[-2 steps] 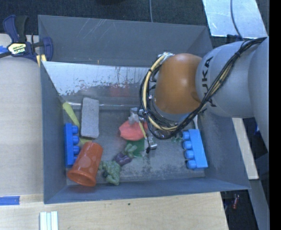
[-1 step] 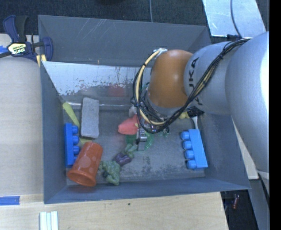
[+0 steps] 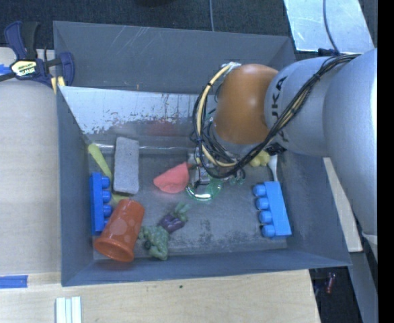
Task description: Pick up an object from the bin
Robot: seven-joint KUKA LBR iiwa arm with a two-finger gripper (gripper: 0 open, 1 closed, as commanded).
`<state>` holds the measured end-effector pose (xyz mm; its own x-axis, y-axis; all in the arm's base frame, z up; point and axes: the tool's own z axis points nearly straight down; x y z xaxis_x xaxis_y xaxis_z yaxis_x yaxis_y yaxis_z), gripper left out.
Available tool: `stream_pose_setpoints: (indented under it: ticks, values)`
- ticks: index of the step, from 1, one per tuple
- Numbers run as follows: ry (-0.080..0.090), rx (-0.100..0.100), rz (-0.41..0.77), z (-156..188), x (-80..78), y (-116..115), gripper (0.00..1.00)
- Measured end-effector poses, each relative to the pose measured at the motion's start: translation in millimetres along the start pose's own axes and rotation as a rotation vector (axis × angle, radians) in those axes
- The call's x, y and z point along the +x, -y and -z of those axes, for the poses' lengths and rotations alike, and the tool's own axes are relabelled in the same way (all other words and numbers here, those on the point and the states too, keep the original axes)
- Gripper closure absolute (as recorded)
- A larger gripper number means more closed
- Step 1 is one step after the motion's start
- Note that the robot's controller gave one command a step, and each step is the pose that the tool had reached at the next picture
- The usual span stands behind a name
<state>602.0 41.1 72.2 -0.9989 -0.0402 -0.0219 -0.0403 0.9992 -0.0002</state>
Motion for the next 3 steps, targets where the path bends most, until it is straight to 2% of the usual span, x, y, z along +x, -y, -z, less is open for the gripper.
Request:
stream_pose_setpoints:
  ticks: [1,2,3]
  values:
    - [0.000,0.000,0.001,0.0,0.0,-0.4,0.00]
    - [0.000,-0.001,0.002,0.0,0.0,-0.7,1.00]
    - [0.000,-0.001,0.002,0.1,0.0,-0.6,1.00]
